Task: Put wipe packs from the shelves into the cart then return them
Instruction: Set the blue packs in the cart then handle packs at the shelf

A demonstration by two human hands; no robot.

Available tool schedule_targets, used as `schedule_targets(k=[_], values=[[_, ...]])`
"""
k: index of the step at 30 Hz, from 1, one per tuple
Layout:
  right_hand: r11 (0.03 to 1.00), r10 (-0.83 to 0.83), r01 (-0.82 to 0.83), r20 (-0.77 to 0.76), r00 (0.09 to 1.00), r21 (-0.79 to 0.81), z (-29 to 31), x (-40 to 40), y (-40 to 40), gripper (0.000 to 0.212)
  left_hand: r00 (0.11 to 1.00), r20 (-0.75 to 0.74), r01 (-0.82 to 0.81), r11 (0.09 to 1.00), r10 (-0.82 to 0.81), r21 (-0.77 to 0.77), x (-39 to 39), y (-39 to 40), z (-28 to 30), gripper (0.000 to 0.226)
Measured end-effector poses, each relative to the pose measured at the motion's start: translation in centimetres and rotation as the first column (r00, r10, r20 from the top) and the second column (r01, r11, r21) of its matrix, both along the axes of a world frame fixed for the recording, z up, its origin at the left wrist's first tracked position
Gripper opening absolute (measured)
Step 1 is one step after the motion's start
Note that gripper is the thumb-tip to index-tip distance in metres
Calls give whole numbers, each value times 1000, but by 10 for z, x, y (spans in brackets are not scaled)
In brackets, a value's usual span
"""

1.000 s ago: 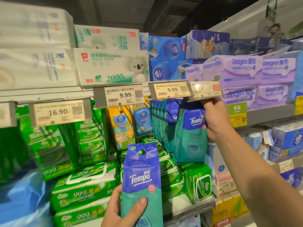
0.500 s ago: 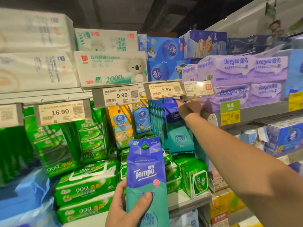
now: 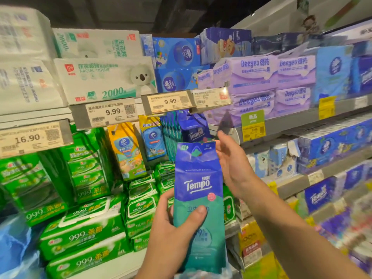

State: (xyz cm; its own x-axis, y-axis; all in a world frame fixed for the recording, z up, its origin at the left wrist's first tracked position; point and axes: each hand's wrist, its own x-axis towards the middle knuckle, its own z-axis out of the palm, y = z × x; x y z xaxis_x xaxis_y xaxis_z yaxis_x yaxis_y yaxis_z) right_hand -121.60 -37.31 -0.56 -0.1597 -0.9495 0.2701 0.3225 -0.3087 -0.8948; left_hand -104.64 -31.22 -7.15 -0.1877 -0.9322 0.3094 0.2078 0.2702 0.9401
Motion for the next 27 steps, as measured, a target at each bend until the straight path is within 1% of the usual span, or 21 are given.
schedule_targets(k=[2,4,6,8,10,13,17,20,22,24,27], values=[[999,40,-41,-58,998,-21,5,-8,6,35,1000,25,-5,1000,5,-6,-13,-4,4,70],[997,19,-27,-117,993,-72,18,-17,10,22,1000,14,-18,1000,17,4,-24,-10,8,69],[995,25,-46,-224,974,-90,30,-22,11,15,999,-22,-26,999,27,31,-34,-16,12,62],[994,-12,-22,-305,952,-108,40,-21,9,8,998,-60,-21,999,24,50,-41,-21,16,56],[992,-57,17,-322,945,-125,46,-20,4,9,998,-66,-21,999,24,39,-45,-24,19,53],[993,-38,-1,-315,948,-122,52,-18,-1,9,999,-44,-30,1000,30,-7,-49,-28,25,59],[978,-60,16,-209,976,-207,57,-16,-13,8,999,-47,3,999,-5,-38,-50,-38,34,48],[967,-71,39,-117,991,-252,63,-19,-19,11,997,-36,68,997,-70,-42,-47,-45,41,50],[966,-79,60,-67,995,-251,65,-22,-23,13,995,-17,97,995,-97,-30,-45,-51,45,49],[966,-79,66,-41,996,-250,66,-24,-28,15,993,-6,114,993,-114,-18,-45,-55,49,46],[961,-110,93,-50,993,-259,69,-25,-37,19,995,21,97,995,-96,-28,-46,-63,52,45]])
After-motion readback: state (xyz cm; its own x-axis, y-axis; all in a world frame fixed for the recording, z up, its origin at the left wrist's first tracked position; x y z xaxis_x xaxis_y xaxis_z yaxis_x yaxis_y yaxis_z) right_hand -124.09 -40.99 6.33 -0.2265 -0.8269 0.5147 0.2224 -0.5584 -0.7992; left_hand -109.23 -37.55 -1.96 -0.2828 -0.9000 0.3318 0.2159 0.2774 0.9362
